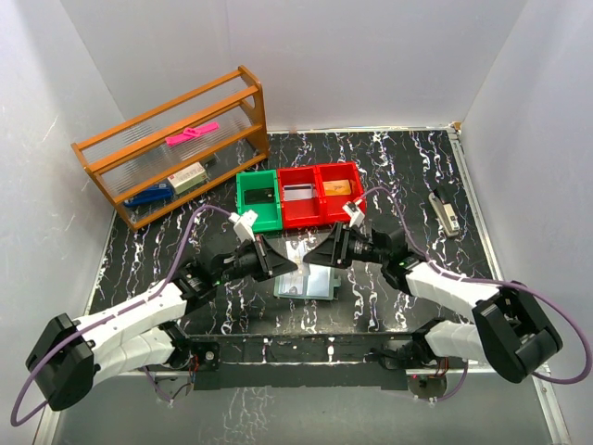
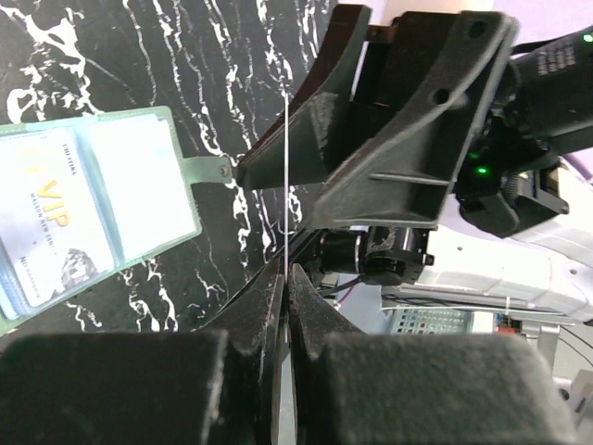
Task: Take the credit cards out of the card holder
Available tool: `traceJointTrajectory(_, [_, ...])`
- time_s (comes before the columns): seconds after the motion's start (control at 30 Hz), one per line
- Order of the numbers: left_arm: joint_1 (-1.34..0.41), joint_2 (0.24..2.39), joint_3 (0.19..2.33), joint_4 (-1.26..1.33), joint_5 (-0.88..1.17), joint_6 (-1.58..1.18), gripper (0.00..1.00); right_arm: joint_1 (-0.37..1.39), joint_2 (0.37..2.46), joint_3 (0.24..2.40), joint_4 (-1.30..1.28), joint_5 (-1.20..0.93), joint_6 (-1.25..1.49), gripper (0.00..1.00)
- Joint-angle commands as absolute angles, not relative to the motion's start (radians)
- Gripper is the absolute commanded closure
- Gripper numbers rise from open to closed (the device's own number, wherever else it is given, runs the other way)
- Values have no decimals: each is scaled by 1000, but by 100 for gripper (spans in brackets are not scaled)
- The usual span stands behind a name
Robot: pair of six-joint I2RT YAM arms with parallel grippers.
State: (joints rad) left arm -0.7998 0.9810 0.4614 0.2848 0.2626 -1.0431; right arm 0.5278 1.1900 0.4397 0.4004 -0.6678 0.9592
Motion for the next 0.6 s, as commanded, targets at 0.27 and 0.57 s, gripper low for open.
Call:
traceJointTrajectory(0.27, [-795, 975, 459, 434, 351, -1107, 100, 501, 1264, 423, 741, -831, 1095, 69])
traceJointTrajectory(0.57, [-794, 1005, 471, 450, 356, -1103, 100, 469, 1269, 426, 852, -948, 1159, 90])
